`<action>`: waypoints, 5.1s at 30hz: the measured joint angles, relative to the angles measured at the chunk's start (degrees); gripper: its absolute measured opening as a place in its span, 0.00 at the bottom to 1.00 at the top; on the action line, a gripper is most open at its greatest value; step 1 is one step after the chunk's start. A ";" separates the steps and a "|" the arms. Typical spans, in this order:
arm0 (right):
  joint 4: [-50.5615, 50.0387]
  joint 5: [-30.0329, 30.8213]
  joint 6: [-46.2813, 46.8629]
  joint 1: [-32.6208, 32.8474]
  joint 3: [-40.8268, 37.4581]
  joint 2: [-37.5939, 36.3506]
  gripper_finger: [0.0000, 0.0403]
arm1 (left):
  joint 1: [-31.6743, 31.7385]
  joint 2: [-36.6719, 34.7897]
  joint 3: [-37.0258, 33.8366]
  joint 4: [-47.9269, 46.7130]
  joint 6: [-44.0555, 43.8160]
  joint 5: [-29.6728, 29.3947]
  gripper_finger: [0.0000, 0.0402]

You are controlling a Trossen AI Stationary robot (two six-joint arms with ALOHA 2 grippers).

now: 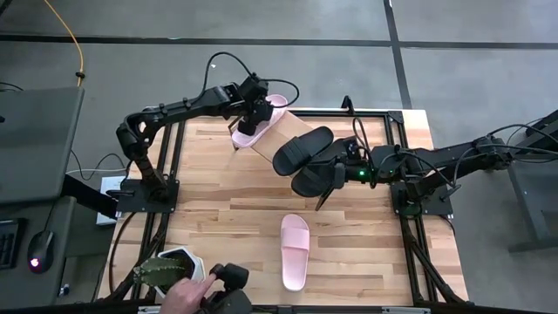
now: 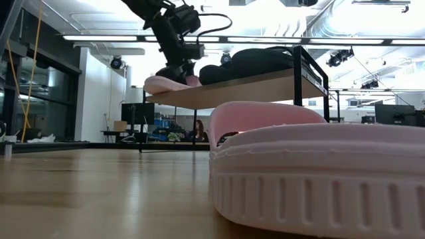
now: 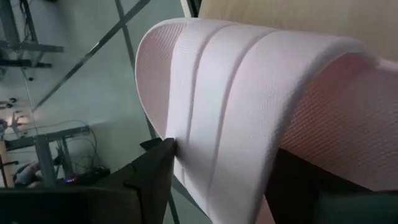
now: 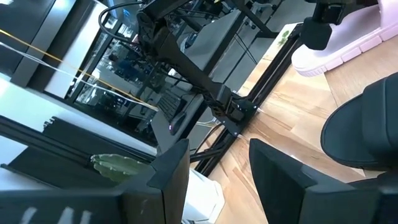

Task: Pick and place slides into the shelf
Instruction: Put the left pink slide on the shelf, then adjust the black slide

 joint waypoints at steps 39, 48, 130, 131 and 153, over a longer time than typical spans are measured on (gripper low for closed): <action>-0.50 -2.74 -1.94 0.00 -0.04 0.15 0.39 | -16.81 -13.86 0.00 -15.41 -31.06 -5.71 0.52; -1.00 -4.63 -0.52 1.07 -0.04 0.15 0.39 | -30.72 -14.05 -0.02 -17.52 -43.13 -6.91 0.52; -3.46 -4.28 2.52 6.75 -0.02 0.15 0.39 | -22.80 -0.35 0.00 -0.52 -60.86 -3.82 0.00; -3.49 -4.25 2.30 6.75 -0.02 0.15 0.39 | -22.79 -0.35 0.00 -0.34 -61.15 -3.14 0.00; -4.44 -2.24 0.63 6.71 -0.02 0.15 0.39 | -23.93 -0.46 0.04 4.91 -60.22 -0.34 0.03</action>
